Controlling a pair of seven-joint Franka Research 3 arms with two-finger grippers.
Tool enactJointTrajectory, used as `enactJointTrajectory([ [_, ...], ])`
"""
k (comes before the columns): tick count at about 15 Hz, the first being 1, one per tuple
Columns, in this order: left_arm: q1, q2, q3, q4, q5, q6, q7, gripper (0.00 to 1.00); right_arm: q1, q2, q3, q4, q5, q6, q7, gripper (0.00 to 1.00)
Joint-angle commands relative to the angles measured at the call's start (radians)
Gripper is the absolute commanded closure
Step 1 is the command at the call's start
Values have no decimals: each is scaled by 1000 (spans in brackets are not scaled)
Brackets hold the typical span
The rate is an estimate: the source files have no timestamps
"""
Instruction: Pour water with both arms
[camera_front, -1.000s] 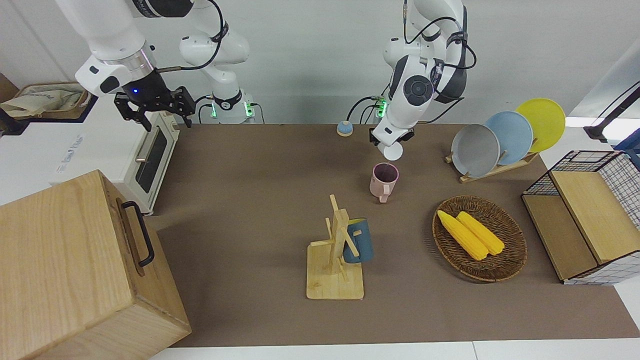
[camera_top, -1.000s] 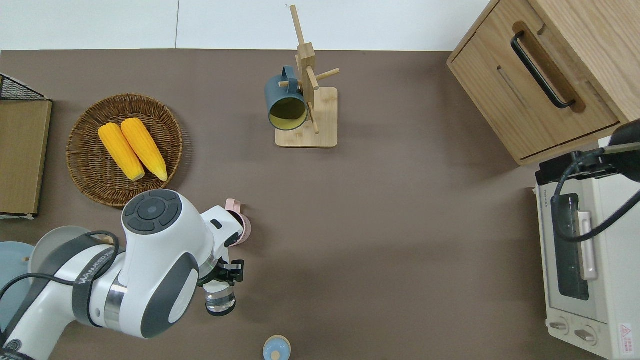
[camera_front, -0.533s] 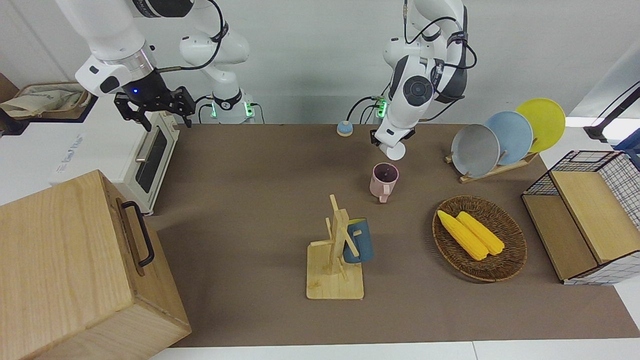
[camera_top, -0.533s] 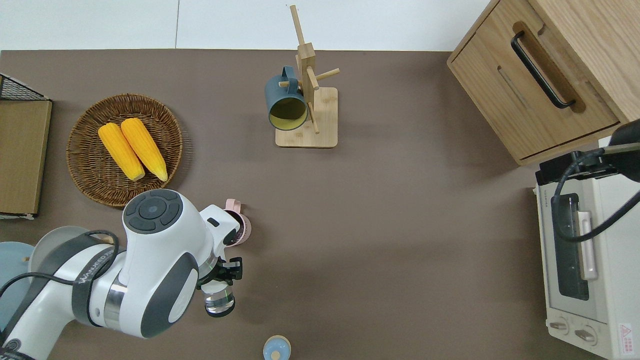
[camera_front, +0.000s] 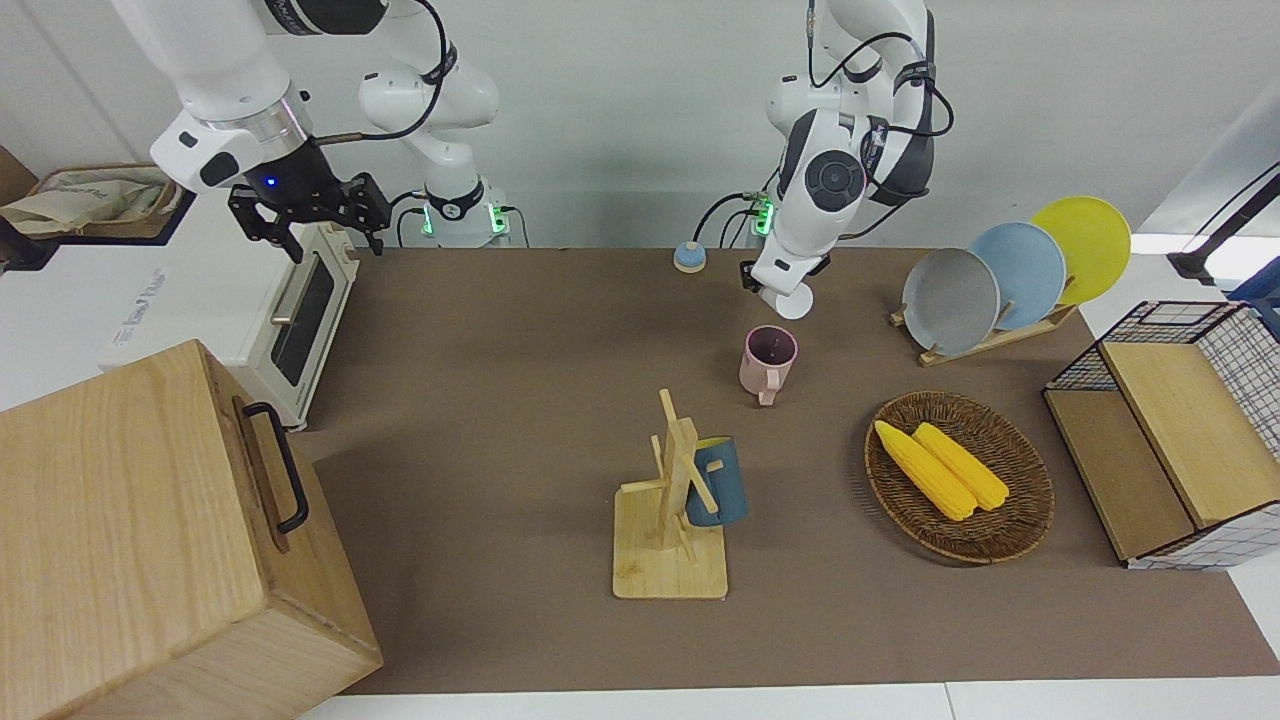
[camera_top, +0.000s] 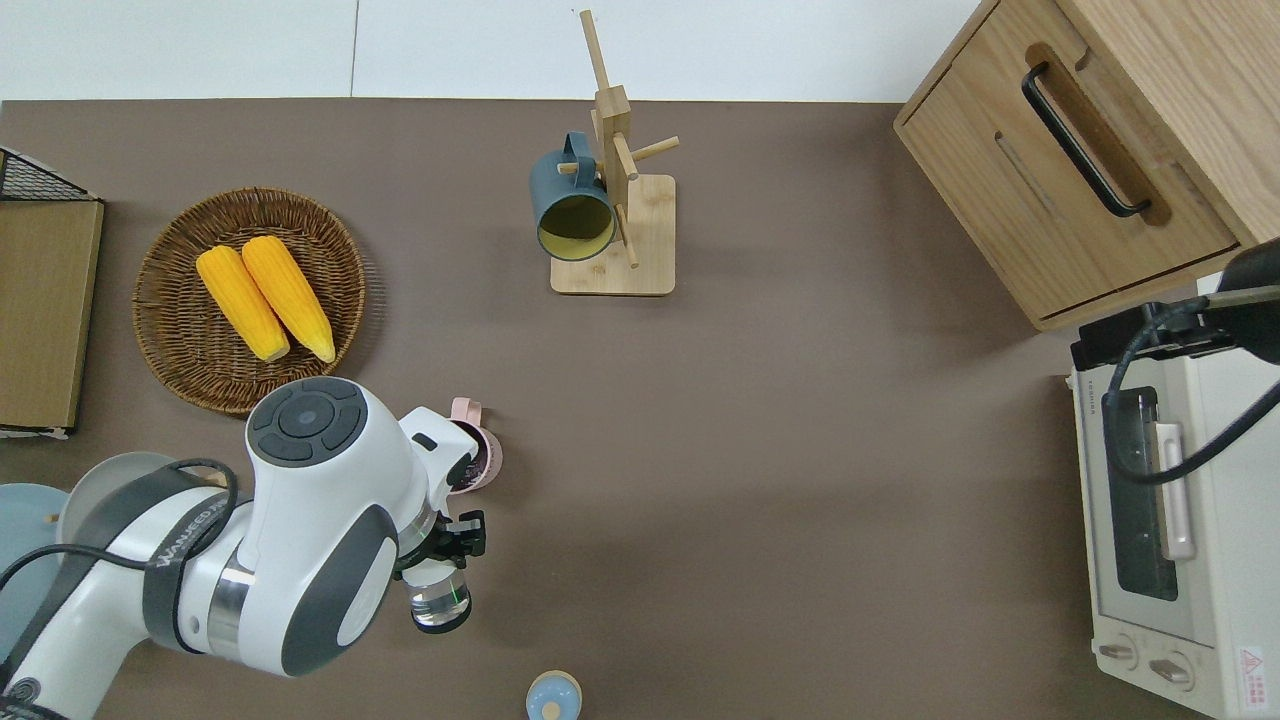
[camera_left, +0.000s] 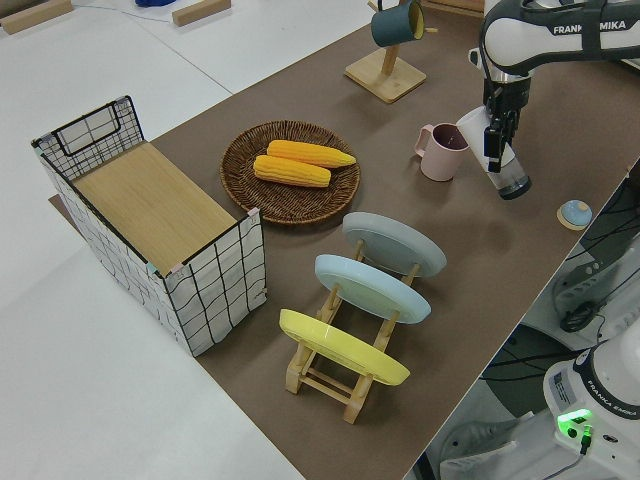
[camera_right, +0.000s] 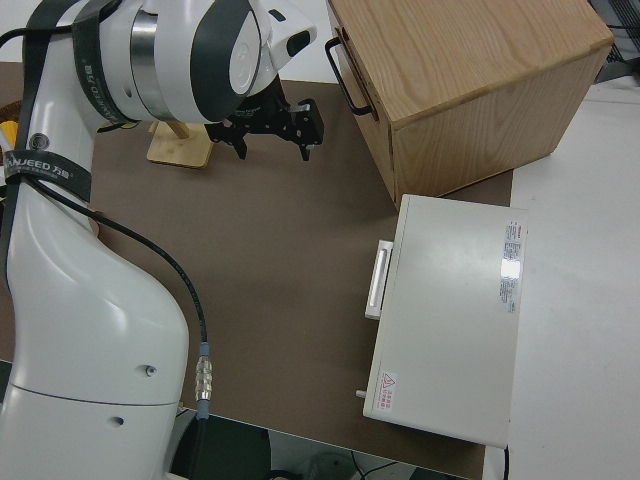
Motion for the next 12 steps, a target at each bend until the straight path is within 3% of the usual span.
enactJointTrajectory([
  [1, -8, -35, 1, 14, 18, 33, -17, 1000, -5, -13, 0, -11, 19, 1, -21, 7],
  [7, -15, -162, 1, -138, 9, 184, -14, 1000, -5, -13, 0, -11, 19, 1, -21, 7],
  [12, -15, -178, 1, -167, 0, 239, -14, 1000, -5, -13, 0, -11, 19, 1, -21, 7],
])
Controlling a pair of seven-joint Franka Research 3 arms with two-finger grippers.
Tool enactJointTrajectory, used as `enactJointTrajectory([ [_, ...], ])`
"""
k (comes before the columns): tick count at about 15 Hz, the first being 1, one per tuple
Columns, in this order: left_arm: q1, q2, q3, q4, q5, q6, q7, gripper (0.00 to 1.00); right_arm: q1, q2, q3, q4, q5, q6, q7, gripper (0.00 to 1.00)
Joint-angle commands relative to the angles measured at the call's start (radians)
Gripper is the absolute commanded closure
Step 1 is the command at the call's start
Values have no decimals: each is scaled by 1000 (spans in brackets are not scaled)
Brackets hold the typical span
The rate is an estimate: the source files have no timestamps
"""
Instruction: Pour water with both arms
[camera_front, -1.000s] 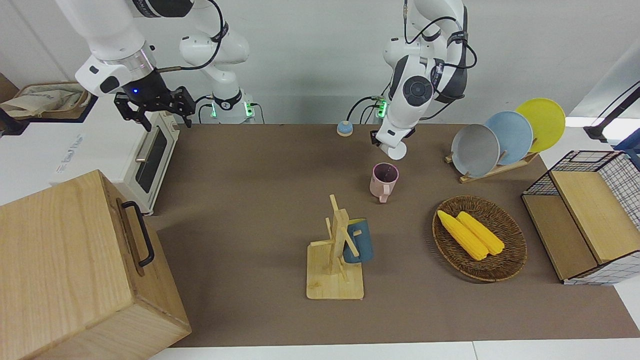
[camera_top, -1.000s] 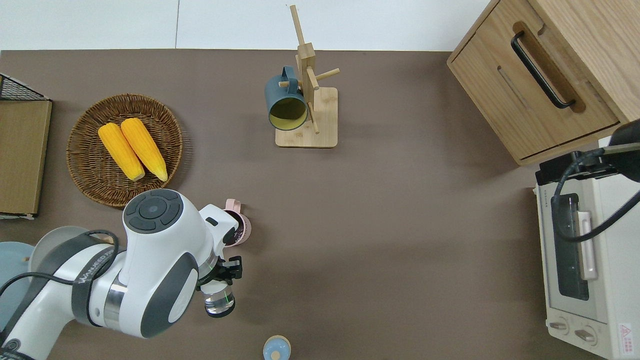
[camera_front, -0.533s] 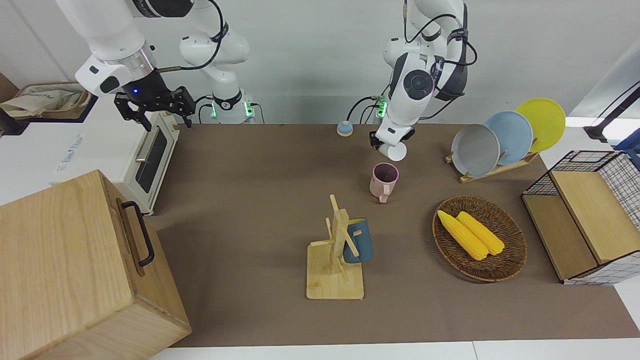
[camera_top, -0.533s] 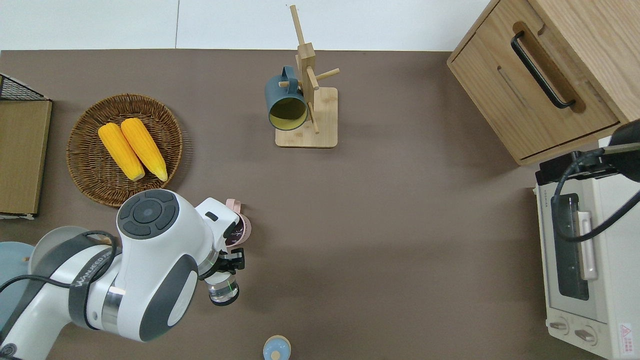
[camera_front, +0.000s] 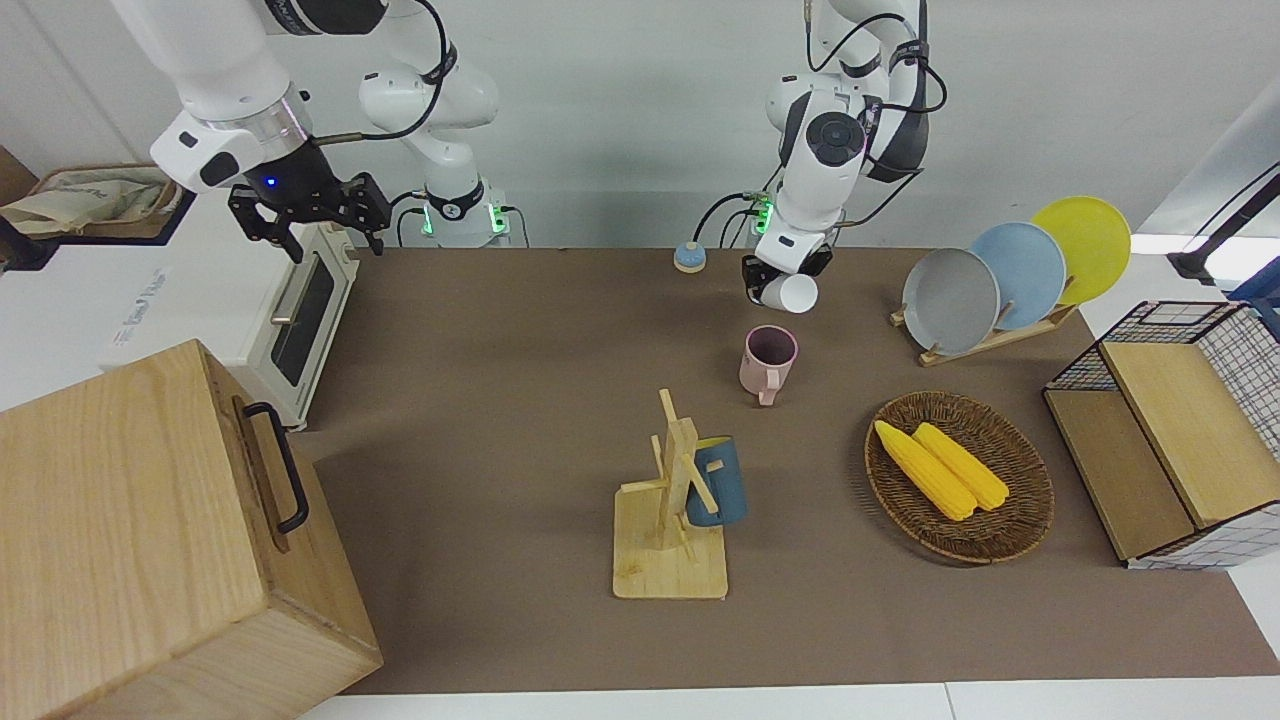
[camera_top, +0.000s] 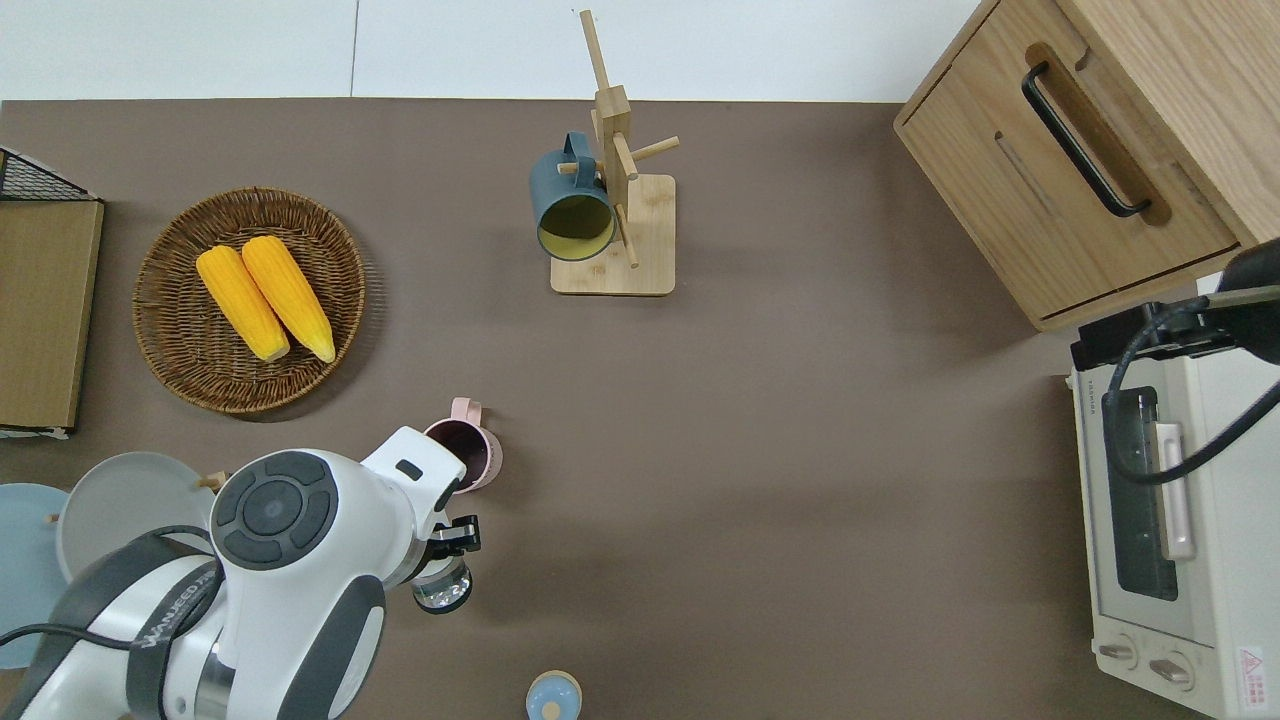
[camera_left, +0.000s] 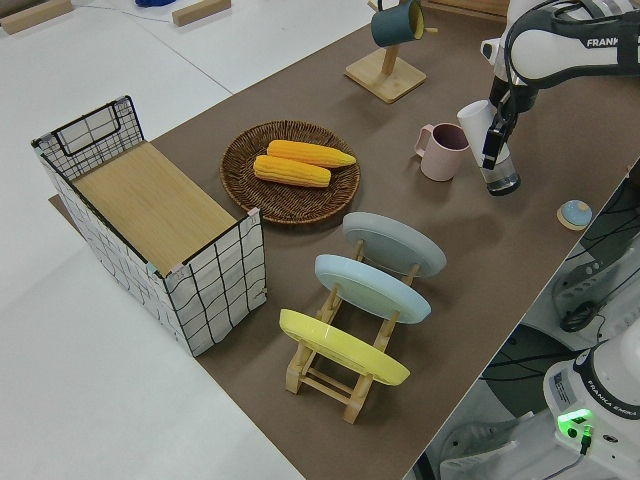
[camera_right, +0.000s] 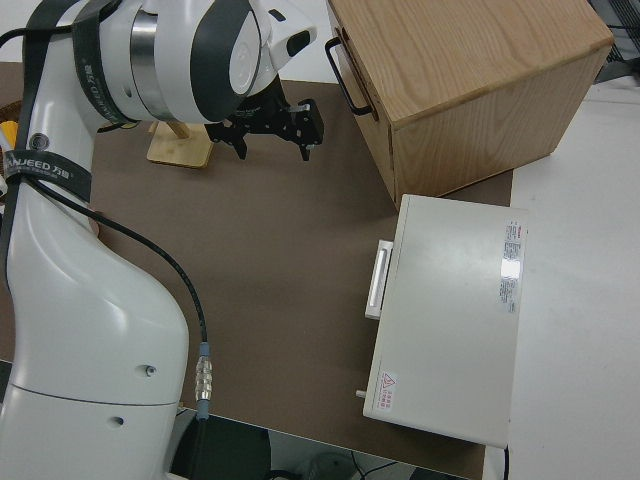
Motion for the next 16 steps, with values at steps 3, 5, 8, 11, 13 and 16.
enactJointTrajectory([
  [3, -13, -47, 9, -32, -16, 46, -14, 1000, -5, -13, 0, -11, 19, 1, -20, 9],
  [5, -4, -67, 13, -56, -16, 54, 13, 1000, -5, -13, 0, -11, 19, 1, -20, 7],
  [8, 86, -87, 18, -65, -11, 66, 92, 1000, -5, -13, 0, -11, 19, 1, -20, 7],
  [11, 239, -69, 15, -50, 27, 136, 167, 1000, -5, -13, 0, -11, 19, 1, -20, 7],
  [13, 341, -39, 15, 14, 66, 173, 208, 1000, -5, -13, 0, -11, 19, 1, -20, 9],
  [16, 428, 14, 15, 190, 108, 175, 228, 1000, -5, -13, 0, -11, 19, 1, -20, 7],
])
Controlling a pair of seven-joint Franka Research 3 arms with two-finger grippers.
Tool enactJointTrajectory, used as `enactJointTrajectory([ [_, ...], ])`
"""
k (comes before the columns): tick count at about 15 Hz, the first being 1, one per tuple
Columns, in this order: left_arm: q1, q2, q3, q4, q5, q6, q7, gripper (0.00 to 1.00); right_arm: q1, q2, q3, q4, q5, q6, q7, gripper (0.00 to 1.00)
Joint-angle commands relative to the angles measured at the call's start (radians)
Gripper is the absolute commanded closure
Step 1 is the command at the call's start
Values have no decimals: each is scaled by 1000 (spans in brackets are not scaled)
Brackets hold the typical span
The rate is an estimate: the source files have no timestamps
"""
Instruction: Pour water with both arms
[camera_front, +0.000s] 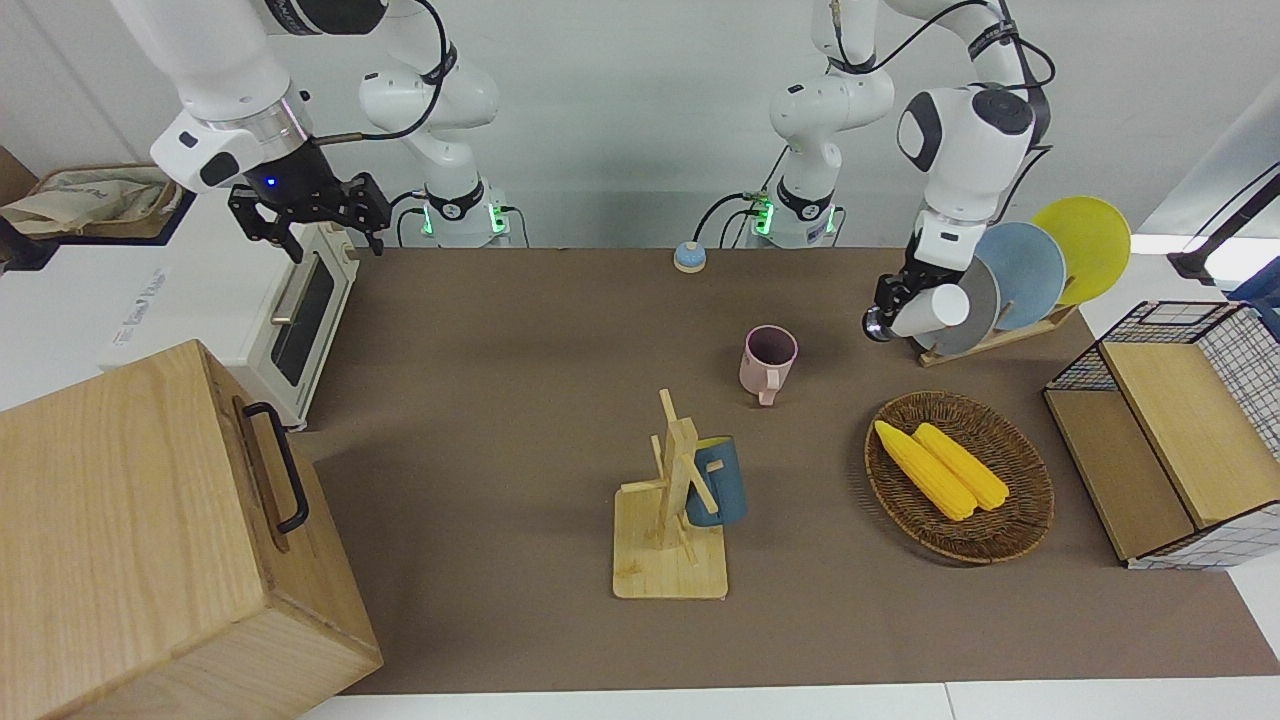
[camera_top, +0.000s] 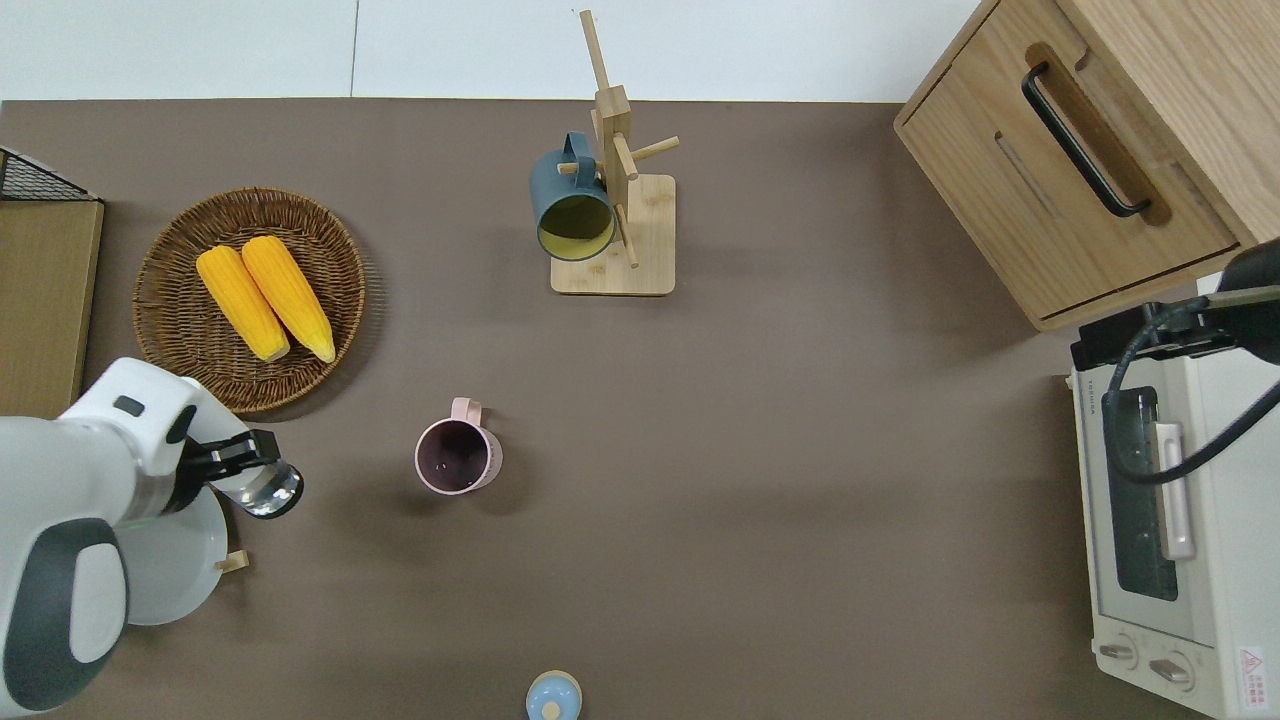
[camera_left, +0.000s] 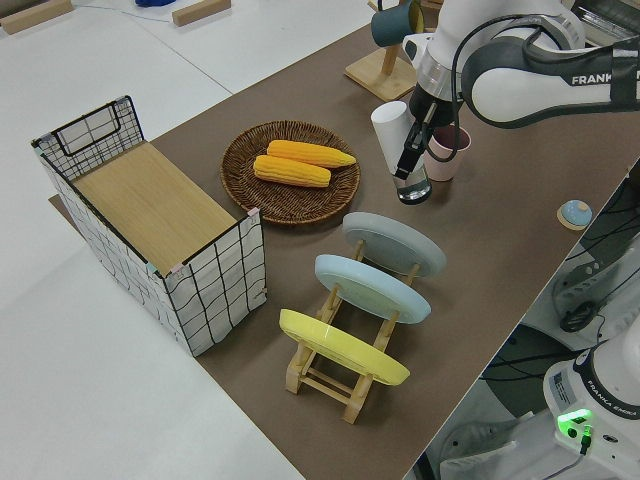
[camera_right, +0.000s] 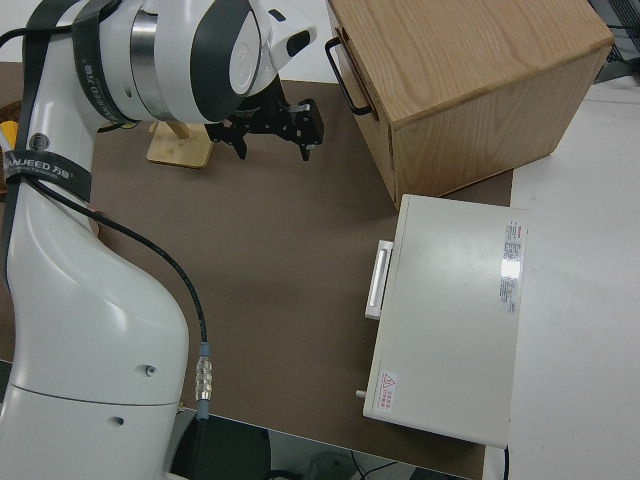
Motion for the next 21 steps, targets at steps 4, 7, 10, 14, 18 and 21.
enactJointTrajectory([
  [4, 118, 93, -9, 356, 77, -9, 6, 1000, -5, -13, 0, -11, 19, 1, -20, 9],
  [7, 122, 115, 17, 461, 77, -9, 10, 1000, -5, -13, 0, -11, 19, 1, -20, 9],
  [10, 130, 159, 43, 588, 92, -11, 36, 1000, -5, -13, 0, -11, 19, 1, -20, 9],
  [14, 130, 204, 144, 660, 80, -8, 195, 1000, -5, -13, 0, -11, 19, 1, -20, 7],
  [18, 130, 305, 248, 754, -14, 0, 395, 1000, -5, -13, 0, -11, 19, 1, -20, 9],
  [21, 130, 360, 300, 753, -116, 73, 525, 1000, -5, -13, 0, -11, 19, 1, -20, 7],
])
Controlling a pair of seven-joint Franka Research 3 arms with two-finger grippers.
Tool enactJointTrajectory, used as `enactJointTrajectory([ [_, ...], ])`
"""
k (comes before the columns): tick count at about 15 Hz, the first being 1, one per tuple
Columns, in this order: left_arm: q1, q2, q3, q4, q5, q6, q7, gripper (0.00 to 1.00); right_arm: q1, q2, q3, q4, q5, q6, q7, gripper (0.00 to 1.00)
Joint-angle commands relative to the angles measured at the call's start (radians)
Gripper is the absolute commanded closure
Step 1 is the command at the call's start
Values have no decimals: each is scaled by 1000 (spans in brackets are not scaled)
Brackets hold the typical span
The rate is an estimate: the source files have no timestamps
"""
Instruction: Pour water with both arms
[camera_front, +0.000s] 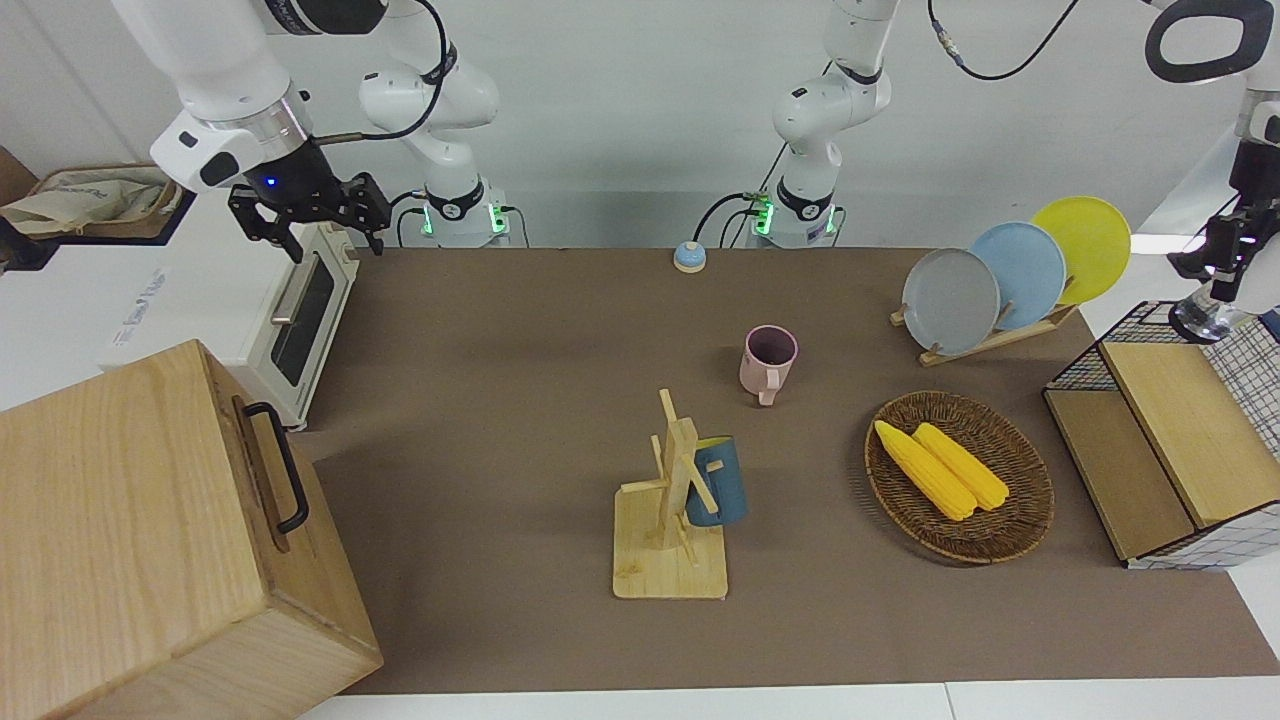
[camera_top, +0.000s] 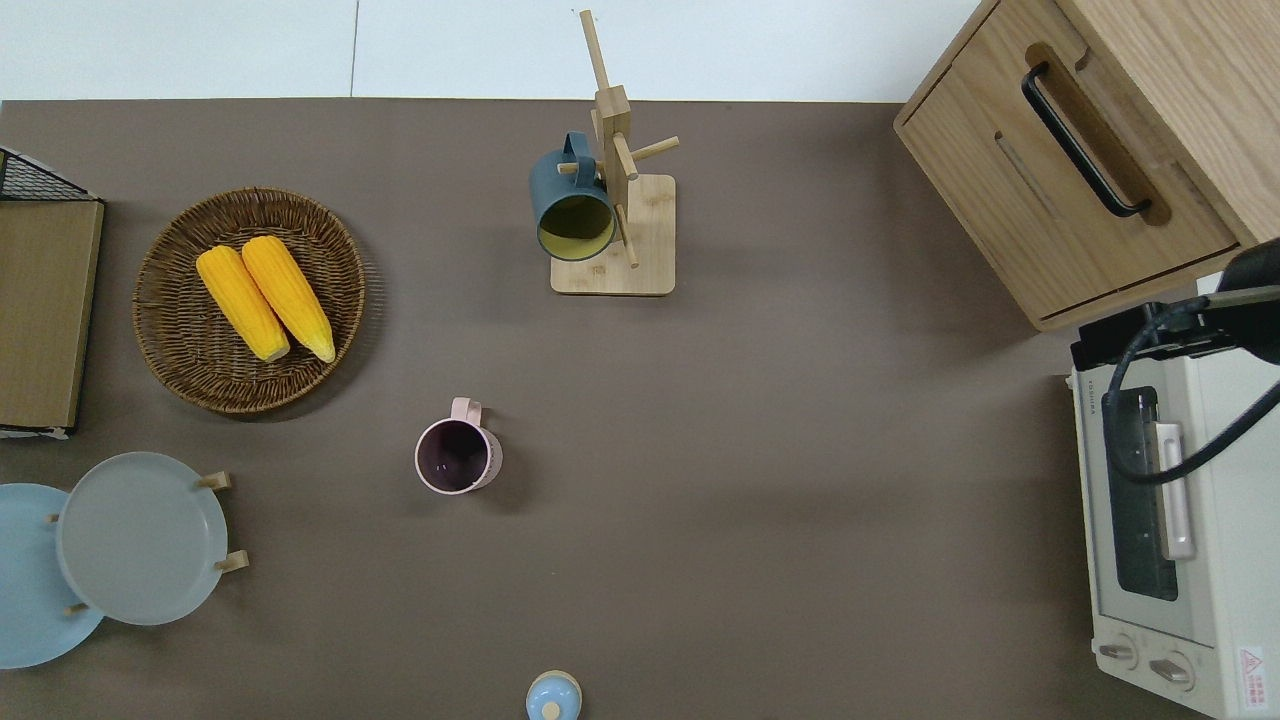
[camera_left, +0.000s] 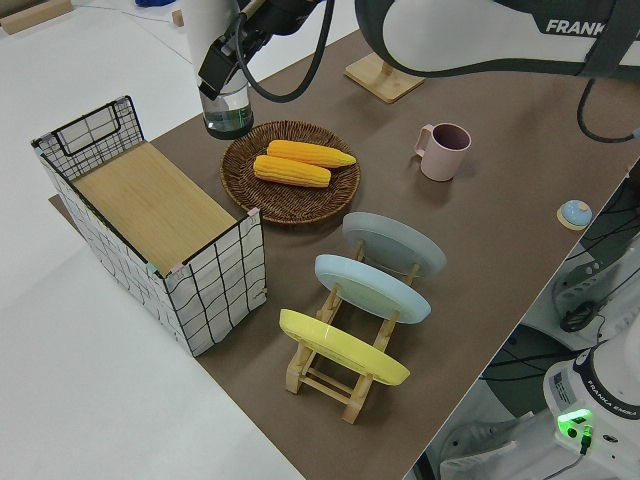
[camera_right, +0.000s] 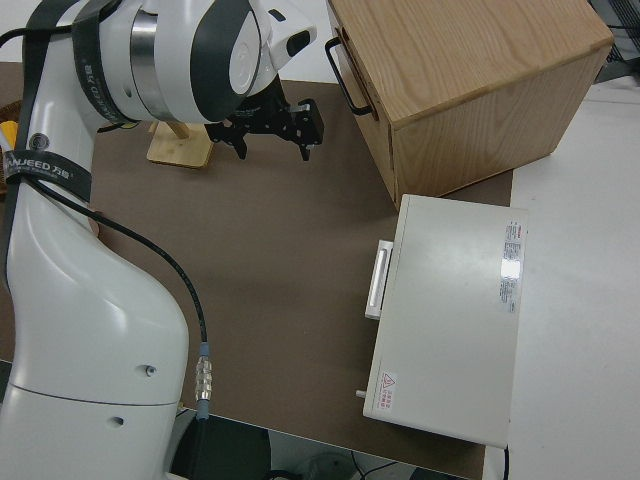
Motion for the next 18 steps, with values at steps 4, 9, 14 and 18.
enactJointTrajectory([
  [4, 11, 166, 52, 55, -144, 194, 224, 1000, -5, -13, 0, -11, 19, 1, -20, 9],
  [9, 72, 223, 45, 56, -235, 259, 390, 1000, -5, -13, 0, -11, 19, 1, -20, 9],
  [14, 80, 222, 48, 43, -287, 255, 467, 1000, -5, -13, 0, -11, 19, 1, -20, 9],
  [18, 78, 222, 48, 29, -290, 248, 461, 1000, -5, -13, 0, -11, 19, 1, -20, 7],
])
